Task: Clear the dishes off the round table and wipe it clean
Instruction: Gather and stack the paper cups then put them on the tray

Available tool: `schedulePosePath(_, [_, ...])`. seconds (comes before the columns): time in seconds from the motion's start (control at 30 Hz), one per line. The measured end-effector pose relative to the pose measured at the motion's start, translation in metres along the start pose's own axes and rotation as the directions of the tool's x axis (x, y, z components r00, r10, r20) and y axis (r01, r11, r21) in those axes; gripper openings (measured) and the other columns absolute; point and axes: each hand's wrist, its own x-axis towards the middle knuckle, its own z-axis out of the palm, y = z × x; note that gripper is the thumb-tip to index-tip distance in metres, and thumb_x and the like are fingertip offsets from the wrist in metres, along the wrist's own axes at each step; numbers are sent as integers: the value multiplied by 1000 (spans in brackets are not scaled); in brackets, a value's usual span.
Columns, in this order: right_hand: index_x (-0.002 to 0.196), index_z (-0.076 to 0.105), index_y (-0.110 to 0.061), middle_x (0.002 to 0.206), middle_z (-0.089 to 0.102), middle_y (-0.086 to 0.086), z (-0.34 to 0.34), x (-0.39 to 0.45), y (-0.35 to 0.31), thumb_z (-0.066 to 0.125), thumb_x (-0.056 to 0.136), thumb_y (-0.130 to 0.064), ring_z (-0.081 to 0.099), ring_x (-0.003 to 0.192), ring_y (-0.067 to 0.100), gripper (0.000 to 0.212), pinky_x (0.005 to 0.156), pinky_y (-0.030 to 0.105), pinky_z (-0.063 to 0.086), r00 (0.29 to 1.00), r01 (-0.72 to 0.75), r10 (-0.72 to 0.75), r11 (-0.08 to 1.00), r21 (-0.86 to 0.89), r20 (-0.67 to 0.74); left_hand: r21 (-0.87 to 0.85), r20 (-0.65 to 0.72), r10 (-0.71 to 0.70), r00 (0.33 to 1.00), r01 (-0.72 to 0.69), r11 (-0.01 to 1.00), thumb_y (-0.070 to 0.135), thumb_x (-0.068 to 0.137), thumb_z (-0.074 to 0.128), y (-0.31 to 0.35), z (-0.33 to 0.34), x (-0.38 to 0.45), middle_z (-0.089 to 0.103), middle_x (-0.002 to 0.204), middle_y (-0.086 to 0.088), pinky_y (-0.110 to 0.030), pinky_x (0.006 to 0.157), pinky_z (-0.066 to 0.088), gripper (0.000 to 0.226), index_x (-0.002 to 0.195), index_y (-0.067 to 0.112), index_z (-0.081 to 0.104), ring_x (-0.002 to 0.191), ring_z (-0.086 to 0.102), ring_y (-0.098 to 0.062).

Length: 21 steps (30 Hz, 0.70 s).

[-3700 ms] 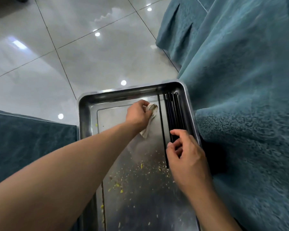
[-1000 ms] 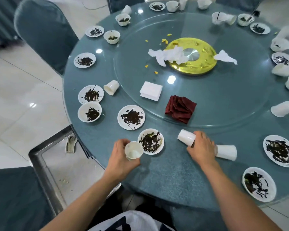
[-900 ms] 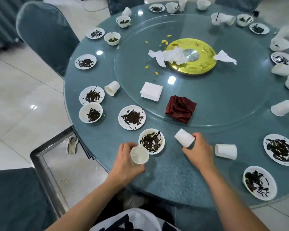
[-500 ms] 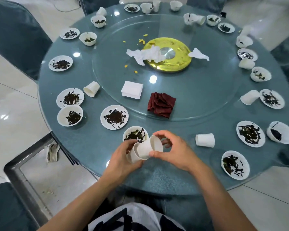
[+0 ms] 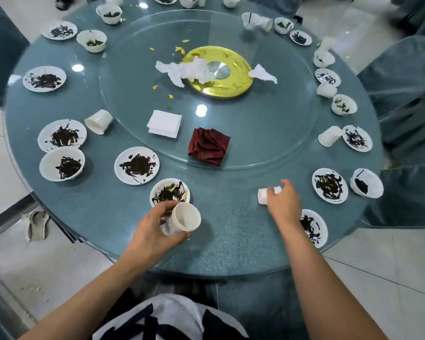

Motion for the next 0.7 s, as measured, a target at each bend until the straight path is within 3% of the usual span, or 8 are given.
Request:
schedulePosePath(0.1, [135, 48, -3, 128, 60, 26, 3, 15, 28, 56, 97, -28, 57, 118, 43, 46, 92, 46, 46, 987, -162, 163, 984, -68, 6, 2, 4, -12, 1000, 12, 1000, 31, 67, 91, -3, -1, -3, 67, 116, 25, -31, 92, 53, 66, 123, 39, 58, 104, 65, -5])
schedulePosePath(0.17, [128, 55, -4, 127, 62, 25, 12, 20, 39, 56, 97, -26, 58, 118, 42, 38, 93, 45, 46, 982, -183, 186, 981, -63, 34, 0, -5, -20, 1000, 20, 1000, 32, 67, 91, -4, -3, -5, 67, 115, 25, -31, 92, 53, 66, 123, 39, 58, 104, 65, -4])
schedulePosePath(0.3, [98, 66, -15, 95, 74, 15, 28, 26, 48, 59, 92, -26, 69, 98, 34, 15, 84, 41, 54, 993, -113, 113, 994, -15, 45, -14, -32, -37, 999, 37, 999, 28, 68, 91, -2, -8, -7, 65, 113, 30, -29, 91, 53, 62, 117, 46, 57, 102, 64, -2])
schedulePosePath(0.43, [97, 70, -19, 95, 75, 7, 25, 7, 26, 65, 90, -22, 70, 88, 32, 8, 77, 38, 52, 998, 51, -54, 994, 94, 32, -28, -66, -58, 996, 56, 998, 44, 63, 84, -1, -12, -9, 66, 113, 26, -24, 91, 50, 61, 118, 45, 56, 104, 62, 0])
schedulePosePath(0.53, [97, 71, -21, 92, 75, 0, 24, -22, -8, 68, 90, -19, 69, 87, 24, 8, 79, 37, 54, 975, 203, -219, 948, 245, 39, -64, -132, -97, 987, 89, 994, 44, 61, 81, -2, -17, -11, 66, 112, 26, -18, 89, 50, 59, 114, 48, 55, 103, 62, 2])
schedulePosePath(0.63, [94, 70, -25, 90, 73, -5, 30, -52, -49, 71, 90, -18, 68, 79, 9, 8, 77, 29, 55, 915, 335, -396, 855, 397, 81, -92, -185, -133, 974, 118, 989, 36, 64, 87, -6, -25, -18, 67, 113, 22, -15, 87, 49, 61, 117, 41, 57, 103, 62, 2])
schedulePosePath(0.7, [95, 70, -24, 93, 72, -1, 32, -76, -81, 73, 90, -14, 67, 76, 6, 11, 73, 17, 52, 843, 404, -524, 766, 501, 122, -109, -224, -154, 962, 132, 985, 25, 70, 90, -11, -32, -26, 67, 113, 17, -12, 87, 48, 60, 120, 34, 59, 104, 62, 2])
